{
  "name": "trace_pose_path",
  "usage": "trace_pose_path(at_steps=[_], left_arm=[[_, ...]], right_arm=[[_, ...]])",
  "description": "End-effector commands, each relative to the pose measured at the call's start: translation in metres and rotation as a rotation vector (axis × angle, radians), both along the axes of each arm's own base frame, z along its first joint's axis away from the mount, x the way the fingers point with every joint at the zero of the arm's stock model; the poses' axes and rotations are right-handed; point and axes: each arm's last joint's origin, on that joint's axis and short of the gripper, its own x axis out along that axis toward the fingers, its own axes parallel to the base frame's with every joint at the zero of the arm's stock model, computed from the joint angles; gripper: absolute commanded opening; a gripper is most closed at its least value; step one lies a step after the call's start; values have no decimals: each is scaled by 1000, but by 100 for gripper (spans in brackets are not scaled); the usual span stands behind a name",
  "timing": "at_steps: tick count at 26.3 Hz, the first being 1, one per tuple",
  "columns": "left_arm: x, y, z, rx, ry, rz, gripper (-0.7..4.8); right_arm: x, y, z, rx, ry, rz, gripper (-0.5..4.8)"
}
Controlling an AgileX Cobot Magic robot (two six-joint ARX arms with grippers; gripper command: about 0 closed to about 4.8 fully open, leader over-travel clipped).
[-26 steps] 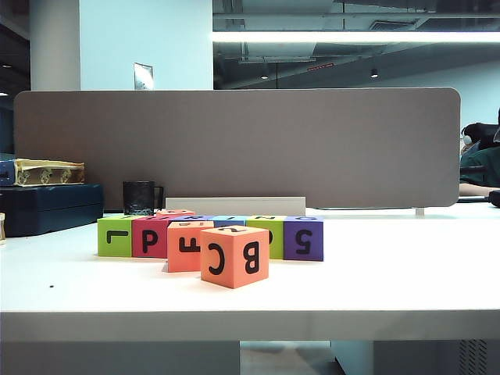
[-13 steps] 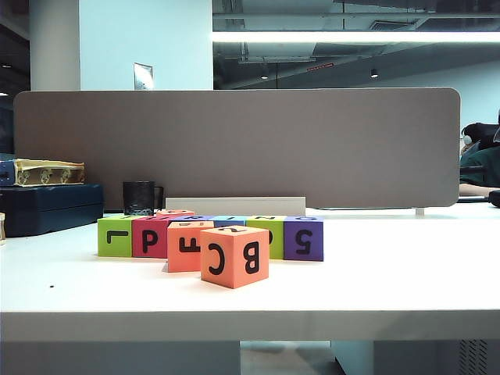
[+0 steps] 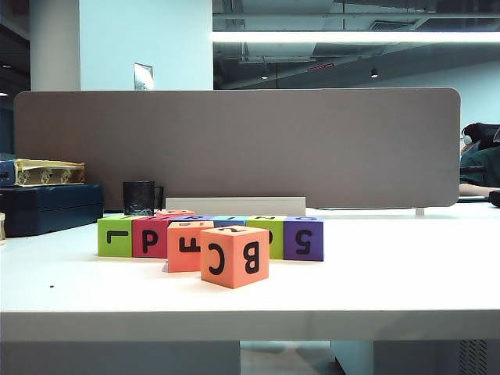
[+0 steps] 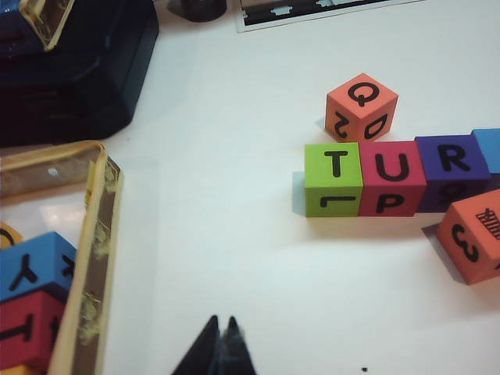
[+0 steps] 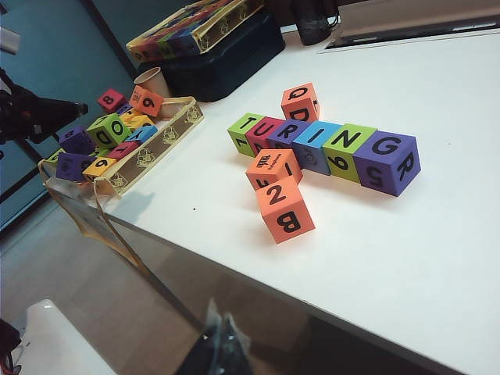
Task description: Select the appropriate blocks from the scattered letter blocks on the table and arrange them in a row to spell out "TURING".
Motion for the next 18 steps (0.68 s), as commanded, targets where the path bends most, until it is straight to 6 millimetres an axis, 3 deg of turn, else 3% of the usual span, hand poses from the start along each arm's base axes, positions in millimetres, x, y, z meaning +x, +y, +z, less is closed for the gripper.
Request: trace_pose_path(at_steps=[1, 5, 11, 18], left_arm=[[-7, 6, 5, 25, -66, 31, -5], [-15, 21, -8, -31, -146, 139, -5], [-29, 36, -48, -90, -188, 268, -6], [-35, 40, -89, -149, -248, 258, -5]], right_arm=[[0, 0, 2, -2, -16, 1, -1], [-1, 0, 2, -2, -19, 1, -1], [-1, 0, 2, -2, -22, 1, -1], [-2, 0, 2, -2, -27, 0, -1]])
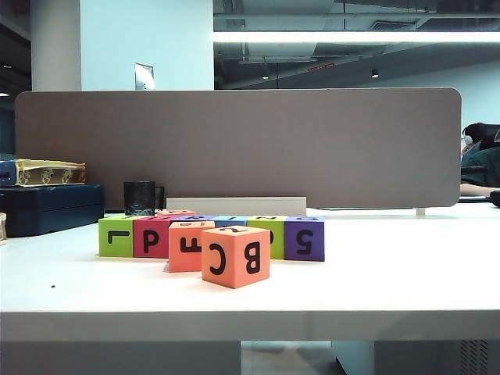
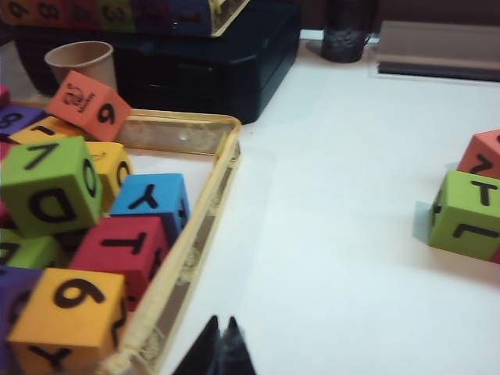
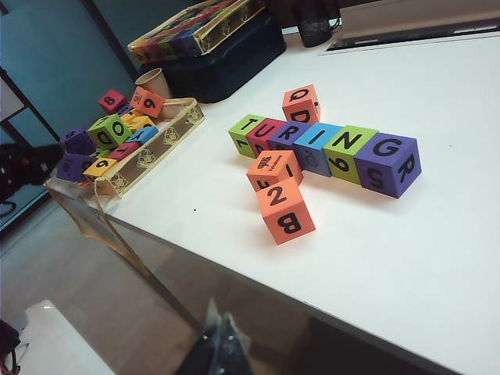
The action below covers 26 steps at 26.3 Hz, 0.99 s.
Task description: Select the appropriate blocks from the scattered letter blocks on the table and arrange them in a row to spell out "TURING".
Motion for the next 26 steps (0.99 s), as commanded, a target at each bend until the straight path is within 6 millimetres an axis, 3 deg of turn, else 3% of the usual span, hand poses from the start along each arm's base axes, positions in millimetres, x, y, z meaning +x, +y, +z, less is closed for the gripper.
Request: trace_pose_path(at_steps=[1, 12, 26], left_arm=[[1, 1, -11, -18, -42, -17, -5], [-1, 8, -39, -74, -155, -2, -5], [-6, 4, -49, -55, -46, -100, -5]], right_arm=[[-1, 0, 2, -2, -23, 1, -1], [-1, 0, 2, -2, -23, 1, -1], [-2, 0, 2, -2, -28, 1, -1]])
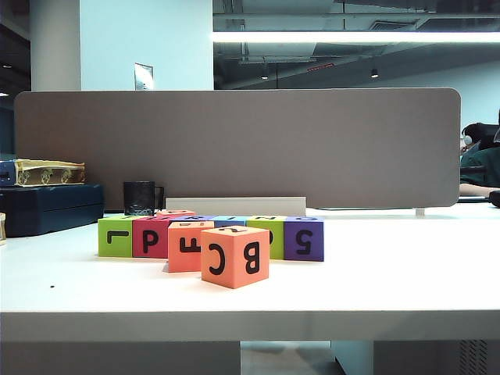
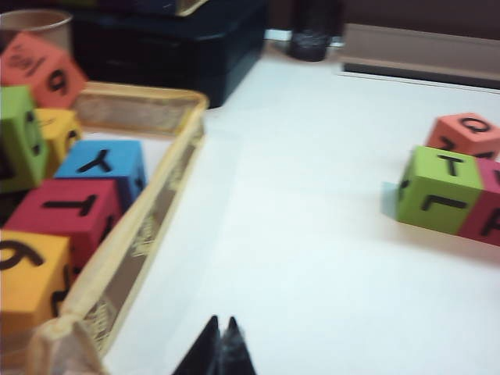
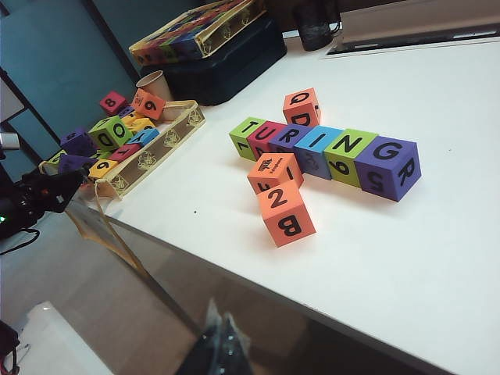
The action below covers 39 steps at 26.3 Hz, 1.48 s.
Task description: Select the appropriate blocks from the scattered letter blocks on the table and arrange them in a row to spell out "TURING".
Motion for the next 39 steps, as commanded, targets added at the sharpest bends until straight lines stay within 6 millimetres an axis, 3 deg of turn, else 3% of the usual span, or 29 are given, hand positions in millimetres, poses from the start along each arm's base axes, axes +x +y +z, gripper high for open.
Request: trace_pose_path(at_steps=[1, 27, 34, 39], left_arm=[[0, -1, -1, 1, 13, -31, -5], [0, -3, 0, -52, -1, -77, -5], [0, -3, 0, -52, -1, -77, -5], [0, -3, 0, -52, -1, -77, -5]], right_arm=[[0, 0, 2, -2, -15, 1, -1], [0, 0, 2, -3, -17, 1, -1], [2, 0, 14, -21, -175, 3, -1], [7, -3, 21, -164, -395, -94, -1]])
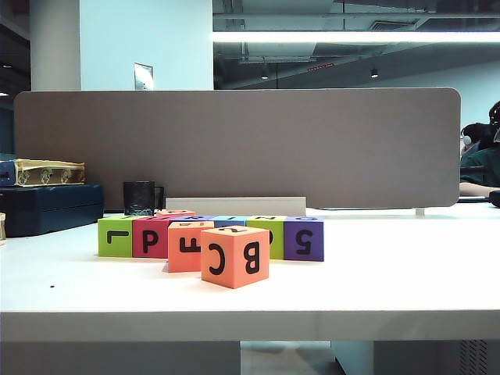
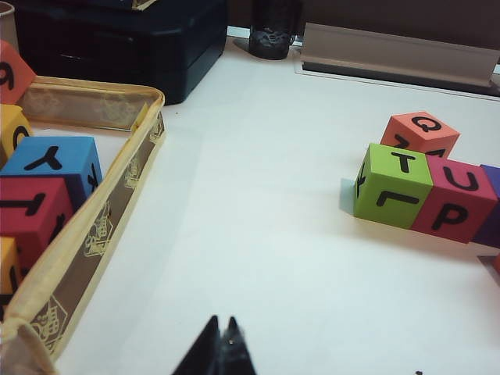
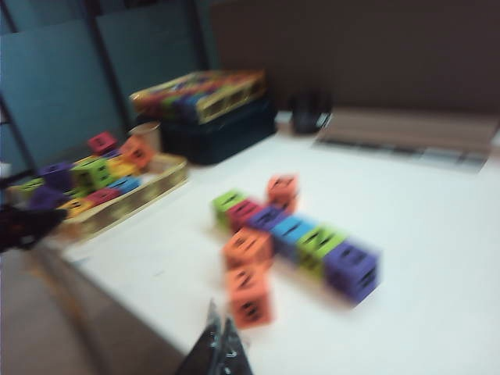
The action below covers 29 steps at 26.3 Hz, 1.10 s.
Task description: Select the appropriate blocks from the scattered letter blocks on the table and arrange them in a row to spell out "TURING".
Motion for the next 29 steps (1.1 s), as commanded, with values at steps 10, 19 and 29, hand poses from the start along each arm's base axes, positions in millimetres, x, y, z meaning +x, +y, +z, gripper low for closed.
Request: trace_pose_path(at_steps=[10, 19, 29], left_arm=[[0, 0, 0, -4, 2, -6, -5], [0, 0, 0, -4, 2, -6, -5], [0, 0, 0, -4, 2, -6, -5]], right_arm=[[32, -10, -32, -161, -143, -392, -1], [48, -11, -68, -169, -76, -440, -1], [59, -12, -95, -139, -35, -472, -1]])
